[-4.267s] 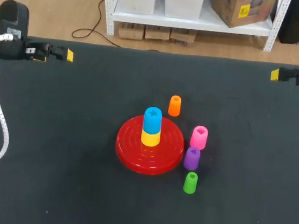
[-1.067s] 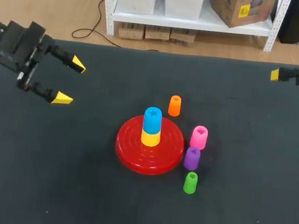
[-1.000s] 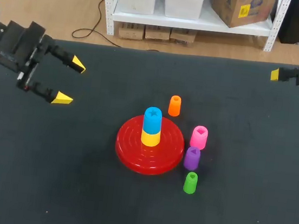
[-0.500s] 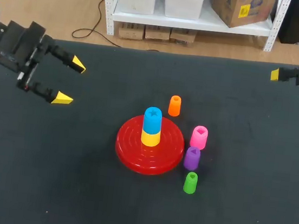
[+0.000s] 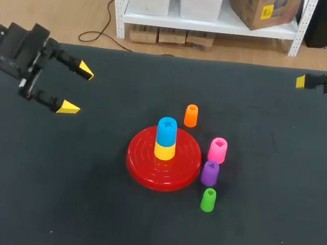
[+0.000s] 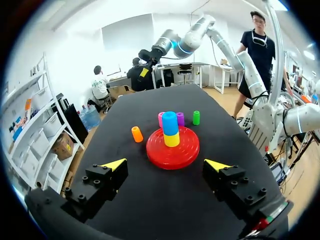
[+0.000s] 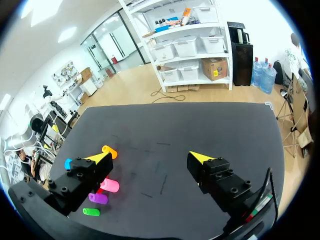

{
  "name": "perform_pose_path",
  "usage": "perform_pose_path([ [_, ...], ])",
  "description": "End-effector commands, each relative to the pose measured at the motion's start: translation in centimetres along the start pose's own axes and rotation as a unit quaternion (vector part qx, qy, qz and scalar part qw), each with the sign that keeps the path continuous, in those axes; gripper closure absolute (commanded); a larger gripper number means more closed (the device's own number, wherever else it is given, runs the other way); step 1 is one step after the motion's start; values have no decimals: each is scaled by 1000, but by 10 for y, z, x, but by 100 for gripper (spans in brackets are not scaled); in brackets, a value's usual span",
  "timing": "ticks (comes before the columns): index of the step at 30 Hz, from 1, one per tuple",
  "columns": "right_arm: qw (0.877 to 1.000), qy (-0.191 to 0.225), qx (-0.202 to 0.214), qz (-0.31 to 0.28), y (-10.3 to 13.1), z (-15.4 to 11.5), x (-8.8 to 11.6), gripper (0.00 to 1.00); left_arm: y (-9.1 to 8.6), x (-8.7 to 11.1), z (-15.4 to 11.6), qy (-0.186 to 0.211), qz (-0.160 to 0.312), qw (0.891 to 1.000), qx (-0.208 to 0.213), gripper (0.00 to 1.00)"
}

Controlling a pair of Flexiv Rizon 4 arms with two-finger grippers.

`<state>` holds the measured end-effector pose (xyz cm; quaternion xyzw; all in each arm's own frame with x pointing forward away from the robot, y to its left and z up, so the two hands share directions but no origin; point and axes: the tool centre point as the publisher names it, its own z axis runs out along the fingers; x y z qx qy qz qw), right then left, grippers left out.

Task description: Pick up and stack the cylinders on the red base in this order: pink,purple,orange,green

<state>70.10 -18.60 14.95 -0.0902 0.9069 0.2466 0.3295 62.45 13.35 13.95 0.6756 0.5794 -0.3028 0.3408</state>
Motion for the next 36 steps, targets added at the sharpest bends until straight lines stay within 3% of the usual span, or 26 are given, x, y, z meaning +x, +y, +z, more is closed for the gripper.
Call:
perform_pose_path([
  [1, 1000, 0, 0, 0, 0, 0, 0, 0, 0, 1, 0, -1, 1, 1000, 0, 0],
  [7, 1000, 0, 0, 0, 0, 0, 0, 0, 0, 1, 0, -1, 1, 1000, 0, 0],
  [12, 998, 34, 0, -49, 40, 17, 9, 0, 0, 1, 0, -1, 1, 1000, 0, 0],
  [18, 989, 59, 39, -133, 83, 36, 18, 0, 0, 1, 0, -1, 1, 1000, 0, 0],
  [22, 978, 89, 78, -169, 96, 53, 32, 0, 0, 1, 0, -1, 1, 1000, 0, 0],
  [29, 959, 143, 136, -205, 98, 85, 63, 0, 0, 1, 0, -1, 1, 1000, 0, 0],
  [34, 939, 170, 184, -235, 93, 94, 87, 0, 0, 1, 0, -1, 1, 1000, 0, 0],
  [36, 937, 178, 188, -235, 91, 95, 96, 0, 0, 1, 0, -1, 1, 1000, 0, 0],
])
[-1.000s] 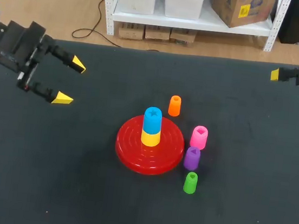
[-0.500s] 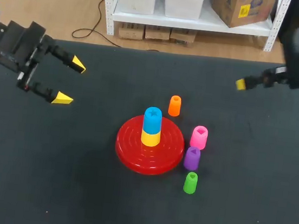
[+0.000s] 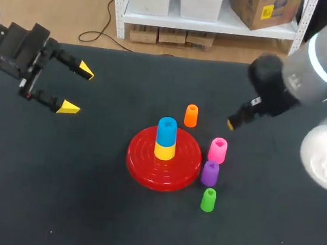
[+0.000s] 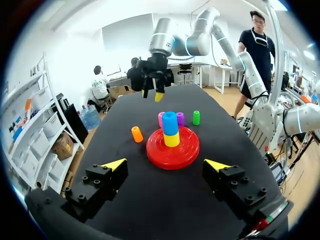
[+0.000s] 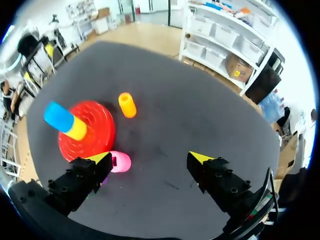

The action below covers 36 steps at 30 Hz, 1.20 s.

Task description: Pick up and stack the cylinders on the red base in this order: pink,purple,orange,green

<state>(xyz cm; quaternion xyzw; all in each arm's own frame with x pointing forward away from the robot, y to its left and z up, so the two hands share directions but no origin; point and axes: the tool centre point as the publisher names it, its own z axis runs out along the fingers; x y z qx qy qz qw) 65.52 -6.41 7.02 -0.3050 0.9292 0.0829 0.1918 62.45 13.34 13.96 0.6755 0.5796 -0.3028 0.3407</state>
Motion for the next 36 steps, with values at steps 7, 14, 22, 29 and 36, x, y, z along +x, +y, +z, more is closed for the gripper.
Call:
perform_pose_path([
  [7, 994, 19, 111, 0, 16, 5, 20, 0, 0, 1, 0, -1, 2, 1000, 0, 0],
  [14, 995, 44, 91, 5, 29, 6, 19, 0, 0, 1, 0, -1, 2, 1000, 0, 0],
  [22, 994, 66, 84, -5, 44, 18, 12, 0, 0, 1, 0, -1, 2, 1000, 0, 0],
  [29, 994, 65, 82, -4, 44, 27, 13, 0, 0, 1, 0, -1, 2, 1000, 0, 0],
  [36, 996, 64, 67, 15, 41, 27, 14, 0, 0, 1, 0, -1, 2, 1000, 0, 0],
])
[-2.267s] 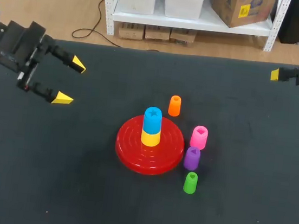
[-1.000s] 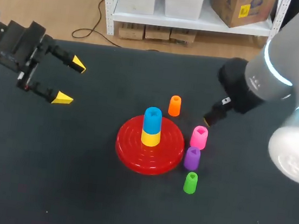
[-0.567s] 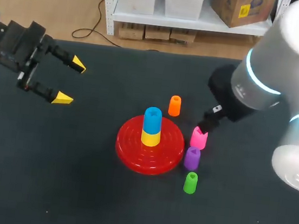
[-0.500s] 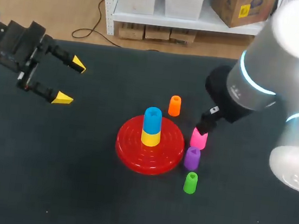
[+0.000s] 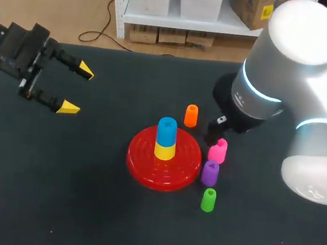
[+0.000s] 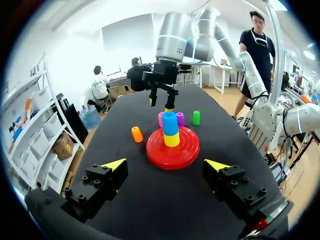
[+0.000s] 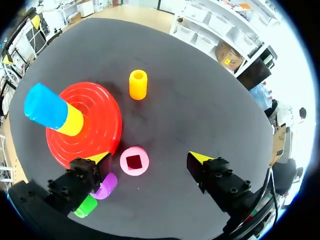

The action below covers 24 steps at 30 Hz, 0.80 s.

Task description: Pick up and stack the cylinders on the red base in this order: pink,purple,orange,green

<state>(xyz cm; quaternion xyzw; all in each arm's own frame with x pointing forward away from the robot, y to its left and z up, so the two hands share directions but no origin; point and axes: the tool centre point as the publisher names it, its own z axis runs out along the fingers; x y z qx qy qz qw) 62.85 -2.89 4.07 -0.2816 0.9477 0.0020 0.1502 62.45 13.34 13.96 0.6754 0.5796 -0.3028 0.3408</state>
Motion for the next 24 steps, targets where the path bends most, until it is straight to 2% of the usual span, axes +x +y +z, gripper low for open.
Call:
perform_pose_path([
  [1, 1000, -1, -2, 0, -2, -1, 1, 0, 0, 1, 0, -1, 2, 1000, 0, 0],
  [13, 1000, -1, -2, 0, -2, -1, 1, 0, 0, 1, 0, -1, 2, 1000, 0, 0],
  [15, 1000, 11, -7, -2, 0, 1, -1, 0, 0, 1, 0, -1, 2, 1000, 0, 0],
  [20, 999, 44, 17, 3, 5, 8, -8, 0, 0, 1, 0, -1, 2, 1000, 0, 0],
  [24, 998, 61, 21, 13, 7, 11, -9, 0, 0, 1, 0, -1, 2, 1000, 0, 0],
])
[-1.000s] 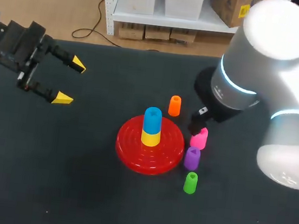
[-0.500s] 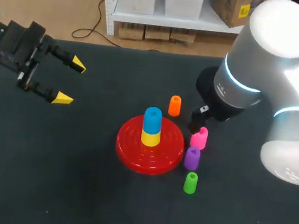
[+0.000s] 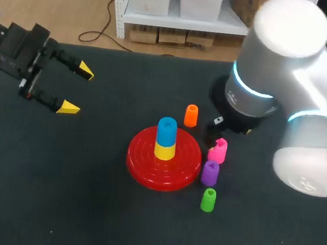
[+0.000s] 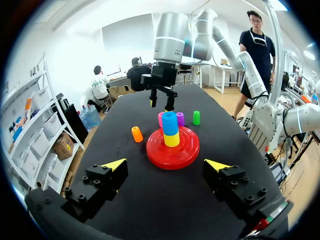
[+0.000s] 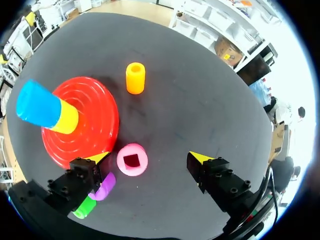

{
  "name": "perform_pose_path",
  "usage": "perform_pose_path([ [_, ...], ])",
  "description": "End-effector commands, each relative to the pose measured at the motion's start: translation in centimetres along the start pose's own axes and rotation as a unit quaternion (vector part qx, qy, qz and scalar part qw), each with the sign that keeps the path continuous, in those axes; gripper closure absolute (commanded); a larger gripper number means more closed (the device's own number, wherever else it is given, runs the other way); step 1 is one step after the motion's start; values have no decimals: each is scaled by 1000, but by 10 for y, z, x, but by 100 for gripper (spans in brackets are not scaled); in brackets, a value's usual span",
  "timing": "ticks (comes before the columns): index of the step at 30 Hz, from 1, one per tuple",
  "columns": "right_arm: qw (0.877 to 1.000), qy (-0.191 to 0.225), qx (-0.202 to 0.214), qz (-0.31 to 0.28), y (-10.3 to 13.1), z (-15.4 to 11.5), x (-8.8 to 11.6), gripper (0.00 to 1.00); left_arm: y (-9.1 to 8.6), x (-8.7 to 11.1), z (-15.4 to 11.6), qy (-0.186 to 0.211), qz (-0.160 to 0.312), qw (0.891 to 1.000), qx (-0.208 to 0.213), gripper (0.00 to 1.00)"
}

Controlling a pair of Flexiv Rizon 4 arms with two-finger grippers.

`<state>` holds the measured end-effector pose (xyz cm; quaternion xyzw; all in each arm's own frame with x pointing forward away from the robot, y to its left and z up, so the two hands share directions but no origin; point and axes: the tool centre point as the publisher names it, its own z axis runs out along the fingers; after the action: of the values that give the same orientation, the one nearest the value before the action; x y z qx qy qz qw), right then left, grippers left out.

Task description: Pick up and stack the cylinders on the red base in this order: pink,purple,orange,green

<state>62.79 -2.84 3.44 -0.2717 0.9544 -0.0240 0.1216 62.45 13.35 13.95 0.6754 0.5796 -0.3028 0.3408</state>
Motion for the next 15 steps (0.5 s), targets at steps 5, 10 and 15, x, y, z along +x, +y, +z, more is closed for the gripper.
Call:
perform_pose_path([
  [5, 999, 33, -10, 9, 9, 3, -12, 0, 0, 1, 0, -1, 2, 1000, 0, 0],
  [10, 999, 43, -21, 13, 11, 3, -8, 0, 0, 1, 0, -1, 2, 1000, 0, 0],
  [15, 998, 46, -34, 15, 10, 2, -3, 0, 0, 1, 0, -1, 2, 1000, 0, 0],
])
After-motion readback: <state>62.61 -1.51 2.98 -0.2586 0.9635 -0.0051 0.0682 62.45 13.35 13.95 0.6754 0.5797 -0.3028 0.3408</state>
